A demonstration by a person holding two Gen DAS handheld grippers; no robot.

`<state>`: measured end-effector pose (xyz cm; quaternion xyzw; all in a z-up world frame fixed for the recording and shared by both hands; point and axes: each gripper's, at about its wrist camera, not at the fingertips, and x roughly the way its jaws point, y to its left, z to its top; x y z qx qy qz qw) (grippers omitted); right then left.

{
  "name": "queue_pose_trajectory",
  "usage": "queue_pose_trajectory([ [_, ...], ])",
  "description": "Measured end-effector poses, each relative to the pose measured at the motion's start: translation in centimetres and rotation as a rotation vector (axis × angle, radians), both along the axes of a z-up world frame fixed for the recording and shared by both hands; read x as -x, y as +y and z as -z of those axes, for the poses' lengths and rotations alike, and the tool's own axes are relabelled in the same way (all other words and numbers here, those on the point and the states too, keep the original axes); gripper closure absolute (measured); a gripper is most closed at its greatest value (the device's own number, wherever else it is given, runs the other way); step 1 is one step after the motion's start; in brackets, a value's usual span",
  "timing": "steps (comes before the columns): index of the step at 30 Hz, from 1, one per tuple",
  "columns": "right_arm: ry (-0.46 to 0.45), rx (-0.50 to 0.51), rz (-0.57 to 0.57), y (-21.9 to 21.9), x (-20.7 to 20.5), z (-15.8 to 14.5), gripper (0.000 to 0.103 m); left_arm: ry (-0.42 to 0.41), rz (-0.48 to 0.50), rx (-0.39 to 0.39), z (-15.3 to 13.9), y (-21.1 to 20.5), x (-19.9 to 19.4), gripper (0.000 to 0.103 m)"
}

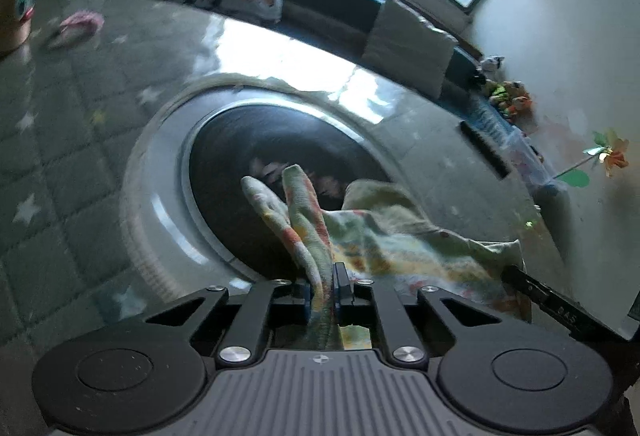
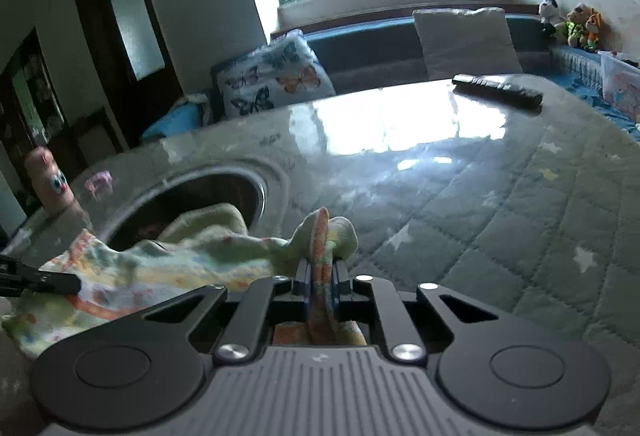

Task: Fold clothes

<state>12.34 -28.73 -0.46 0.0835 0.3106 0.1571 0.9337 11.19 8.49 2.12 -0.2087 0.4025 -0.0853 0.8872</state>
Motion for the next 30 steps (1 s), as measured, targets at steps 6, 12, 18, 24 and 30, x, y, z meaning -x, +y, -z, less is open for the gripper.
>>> queue_pose_trajectory([
  [6, -0.057, -0.005, 0.045, -2.4, 1.1, -2.7, 0.095, -0.041, 0.082, -0.009, -1.8, -4.2, -2.2, 0.094],
  [12, -0.116, 0.019, 0.135, -6.1, 1.8, -5.3, 0.095, -0.077, 0.18, -0.028, -3.6, -9.2, -4.6, 0.094],
  [18, -0.153, 0.048, 0.223, -9.9, 2.3, -7.0, 0.095, -0.107, 0.247, -0.039, -5.1, -13.8, -6.6, 0.094],
  [24, -0.169, 0.071, 0.284, -12.8, 2.6, -7.8, 0.095, -0.119, 0.308, -0.083, -5.9, -18.0, -7.9, 0.094],
  [30, -0.177, 0.088, 0.33, -14.9, 2.5, -8.2, 0.095, -0.128, 0.345, -0.106, -6.6, -21.0, -8.8, 0.094],
])
